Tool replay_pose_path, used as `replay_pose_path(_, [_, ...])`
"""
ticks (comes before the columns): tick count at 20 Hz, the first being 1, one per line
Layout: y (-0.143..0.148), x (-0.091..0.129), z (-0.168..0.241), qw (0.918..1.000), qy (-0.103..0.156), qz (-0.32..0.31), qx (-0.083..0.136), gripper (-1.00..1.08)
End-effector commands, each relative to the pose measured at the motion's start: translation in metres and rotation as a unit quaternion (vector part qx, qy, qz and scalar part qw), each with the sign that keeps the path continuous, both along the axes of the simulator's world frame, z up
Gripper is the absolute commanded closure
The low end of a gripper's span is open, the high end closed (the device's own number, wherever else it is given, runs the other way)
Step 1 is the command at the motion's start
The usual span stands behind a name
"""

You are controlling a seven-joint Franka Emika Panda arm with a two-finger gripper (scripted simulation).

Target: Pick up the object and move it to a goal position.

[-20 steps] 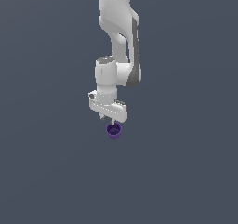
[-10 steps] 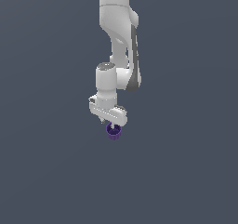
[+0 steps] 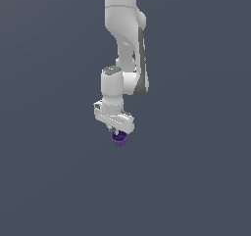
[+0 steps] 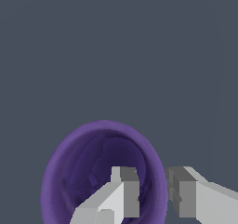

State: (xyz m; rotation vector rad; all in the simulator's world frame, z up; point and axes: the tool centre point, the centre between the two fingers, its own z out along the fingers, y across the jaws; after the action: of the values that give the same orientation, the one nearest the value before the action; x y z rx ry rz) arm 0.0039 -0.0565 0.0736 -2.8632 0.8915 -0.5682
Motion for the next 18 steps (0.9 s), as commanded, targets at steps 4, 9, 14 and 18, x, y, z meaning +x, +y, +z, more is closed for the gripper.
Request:
replay_pose_path(4, [0.001,0.000,0.001,1.0000,0.000,0.000,0.000,1.08])
replay_pose_path(9, [0.007,0.005,0.007,1.0000,0.000,0.000,0.000,1.08])
replay_pose_path(14, [0.022,0.016,0.021,1.0000,0.000,0.000,0.000,1.08])
replay_pose_path(18, [0.040,0.030,0.038,1.0000,0.000,0.000,0.000,1.08])
